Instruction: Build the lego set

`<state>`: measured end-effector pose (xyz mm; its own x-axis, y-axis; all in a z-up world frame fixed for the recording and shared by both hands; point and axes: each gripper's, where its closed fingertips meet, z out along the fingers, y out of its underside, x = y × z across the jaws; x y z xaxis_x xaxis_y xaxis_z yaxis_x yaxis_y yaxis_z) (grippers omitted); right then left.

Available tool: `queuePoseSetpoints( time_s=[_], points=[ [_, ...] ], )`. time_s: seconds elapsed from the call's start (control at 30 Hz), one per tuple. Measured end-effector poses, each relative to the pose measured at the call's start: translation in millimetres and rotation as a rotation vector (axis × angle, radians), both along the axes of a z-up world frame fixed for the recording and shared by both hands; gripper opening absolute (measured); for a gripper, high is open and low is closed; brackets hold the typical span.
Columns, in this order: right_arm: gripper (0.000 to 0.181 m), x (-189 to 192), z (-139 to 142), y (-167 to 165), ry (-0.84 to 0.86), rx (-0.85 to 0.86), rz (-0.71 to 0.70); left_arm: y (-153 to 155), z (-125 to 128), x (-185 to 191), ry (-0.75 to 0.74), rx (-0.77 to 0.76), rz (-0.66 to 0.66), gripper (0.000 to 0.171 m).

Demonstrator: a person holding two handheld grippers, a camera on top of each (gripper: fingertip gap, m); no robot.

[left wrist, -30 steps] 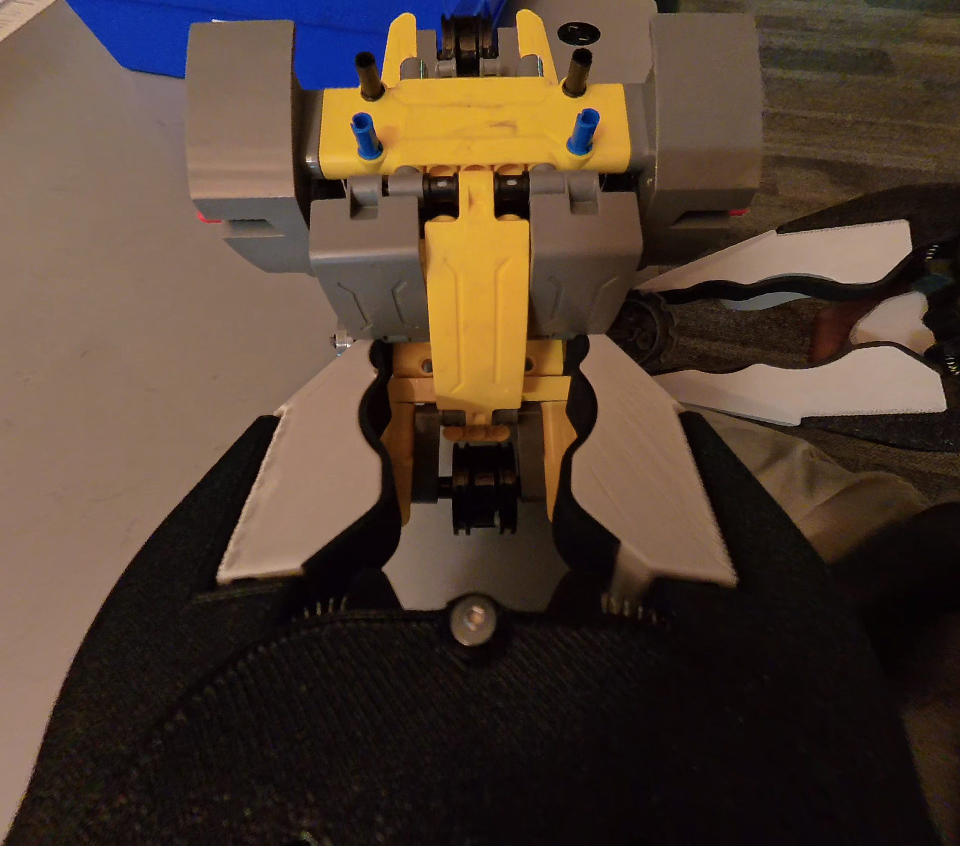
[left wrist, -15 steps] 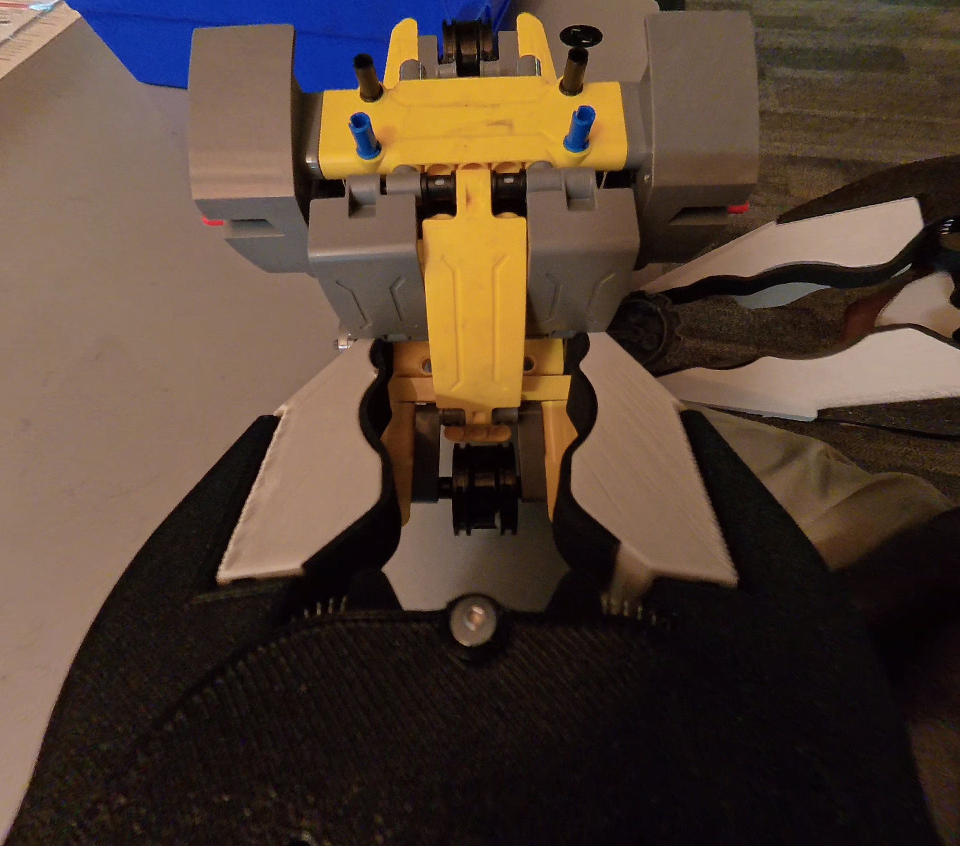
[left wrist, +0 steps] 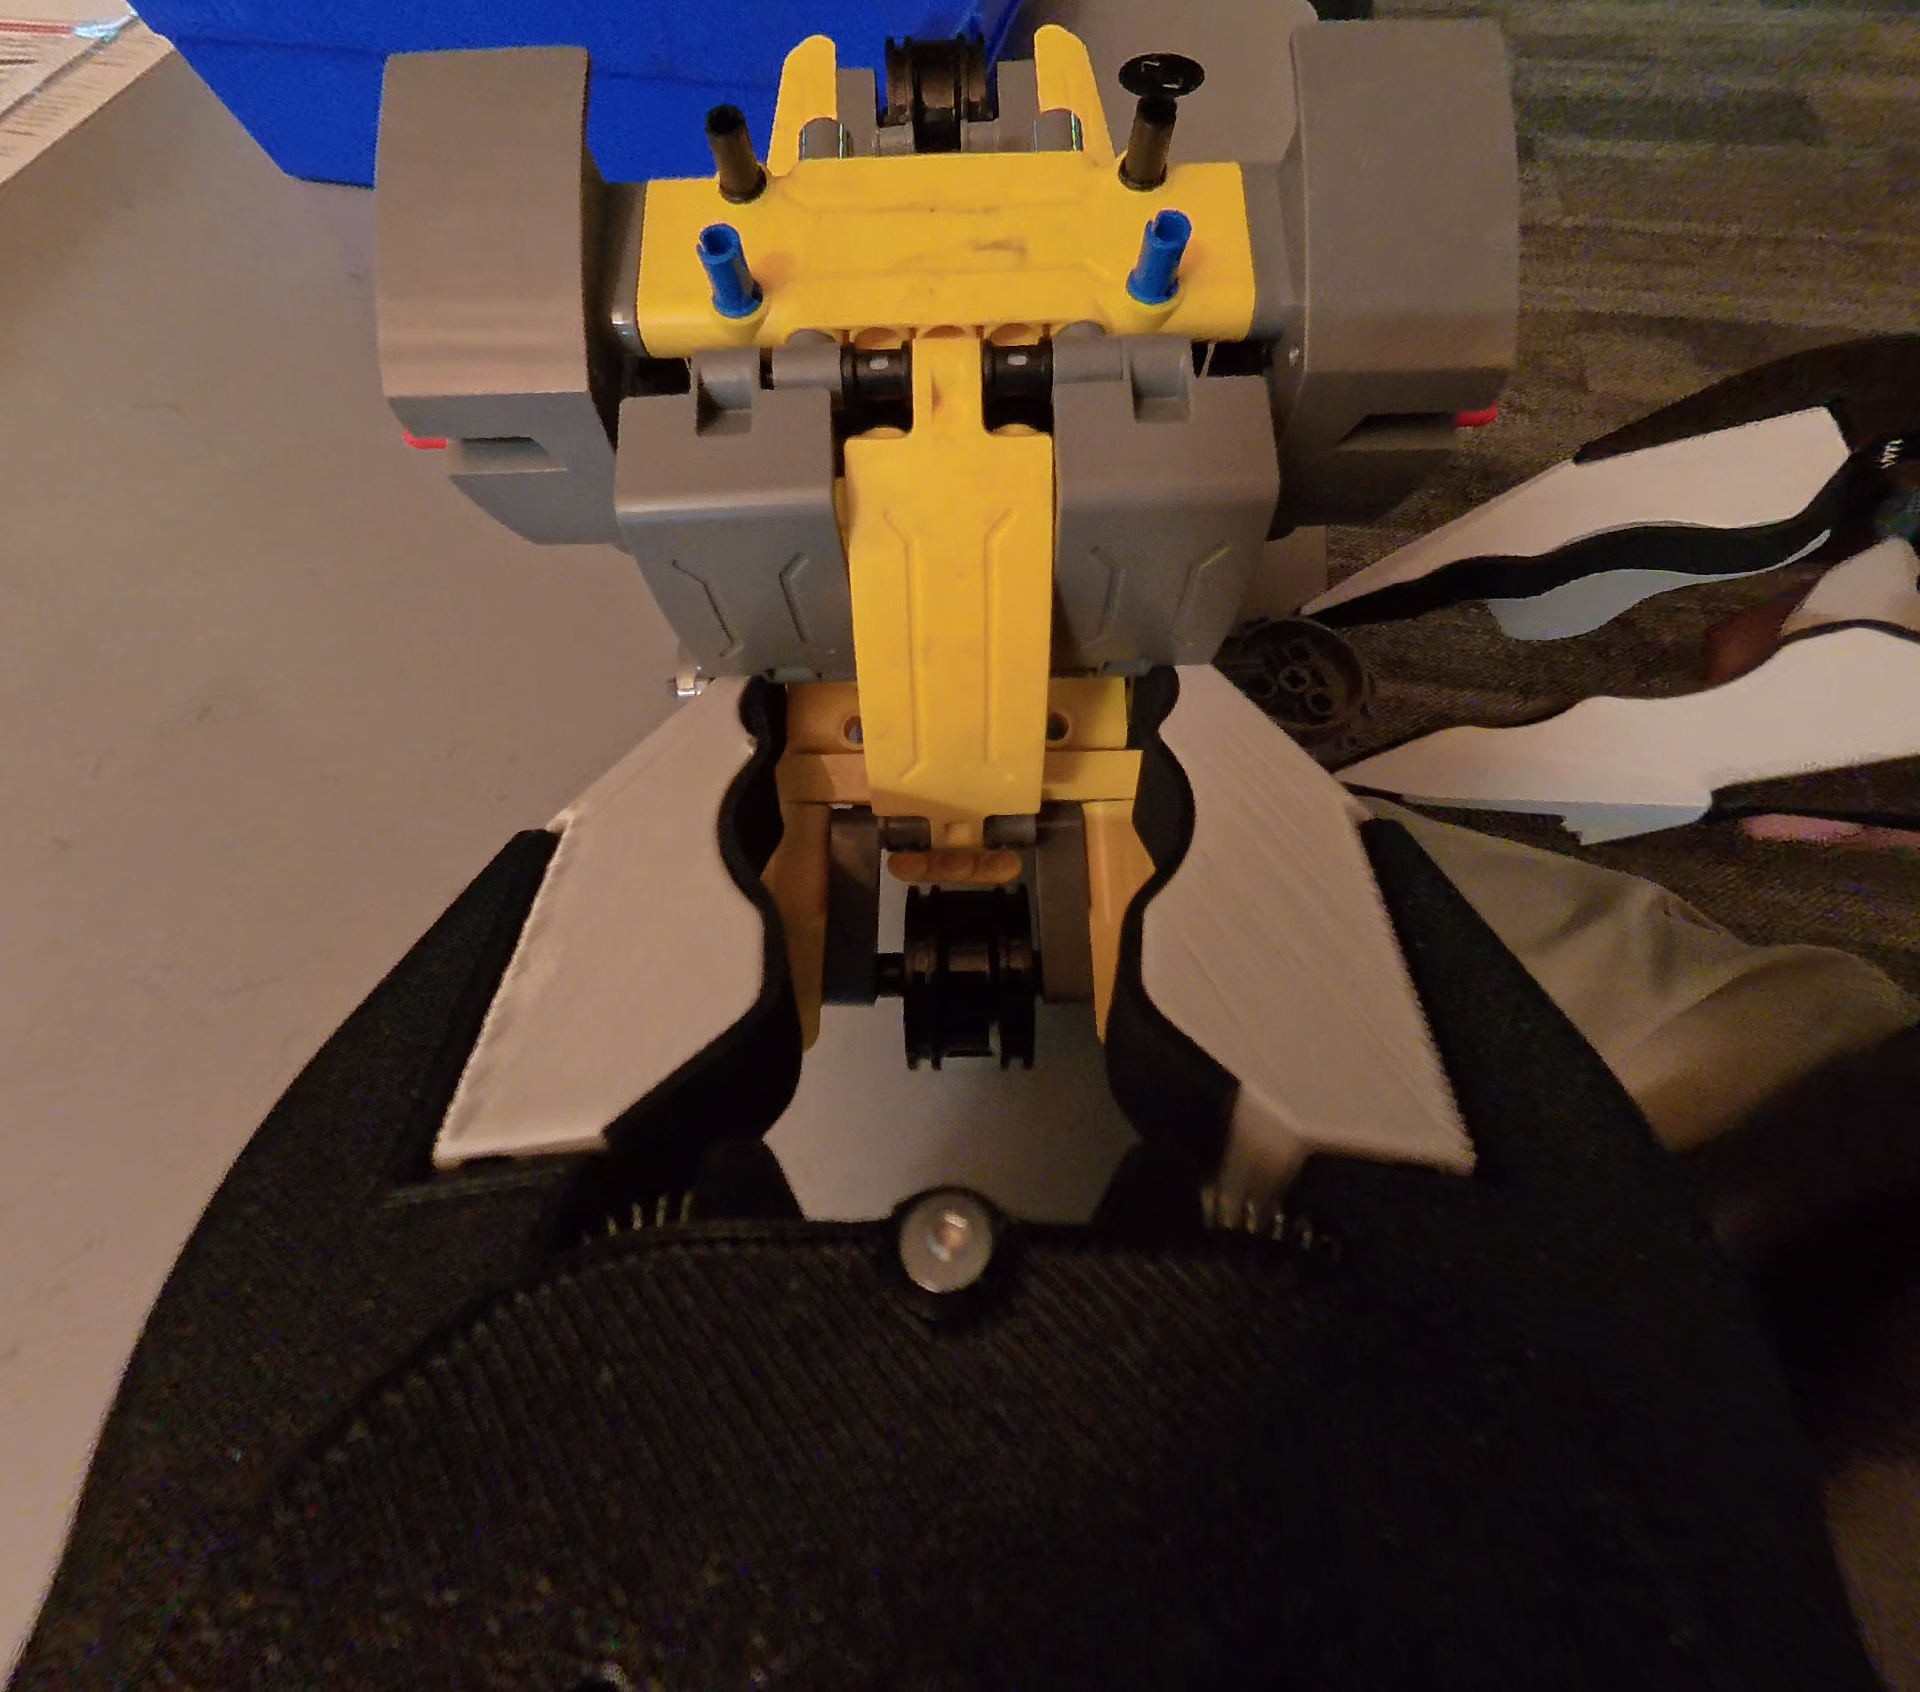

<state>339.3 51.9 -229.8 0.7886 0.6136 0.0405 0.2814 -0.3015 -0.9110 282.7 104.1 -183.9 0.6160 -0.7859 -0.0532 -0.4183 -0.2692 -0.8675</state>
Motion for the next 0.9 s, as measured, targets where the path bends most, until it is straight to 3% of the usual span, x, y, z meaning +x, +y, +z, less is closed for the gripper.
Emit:
queuePoseSetpoints(
  time_s=[0.53, 0.73, 0.77, 0.83, 0.9],
  points=[
    [0.036, 10, 9, -4, -0.028, 0.053, -0.004, -4, 6, 1, -0.018, 0.025, -0.002, 0.064],
    [0.036, 8, 12, -3, 0.047, 0.048, -0.008, -12, 17, 1, -0.087, 0.002, -0.006, 0.076],
    [0.034, 8, 14, -4, 0.062, 0.051, -0.007, -14, 20, 0, -0.097, 0.003, -0.004, 0.077],
    [0.013, 8, 18, -5, 0.093, 0.065, -0.004, -16, 24, -6, -0.096, 0.019, 0.014, 0.08],
    [0.013, 8, 19, -4, 0.104, 0.061, -0.002, -18, 27, -11, -0.082, 0.044, 0.035, 0.081]
  ],
)
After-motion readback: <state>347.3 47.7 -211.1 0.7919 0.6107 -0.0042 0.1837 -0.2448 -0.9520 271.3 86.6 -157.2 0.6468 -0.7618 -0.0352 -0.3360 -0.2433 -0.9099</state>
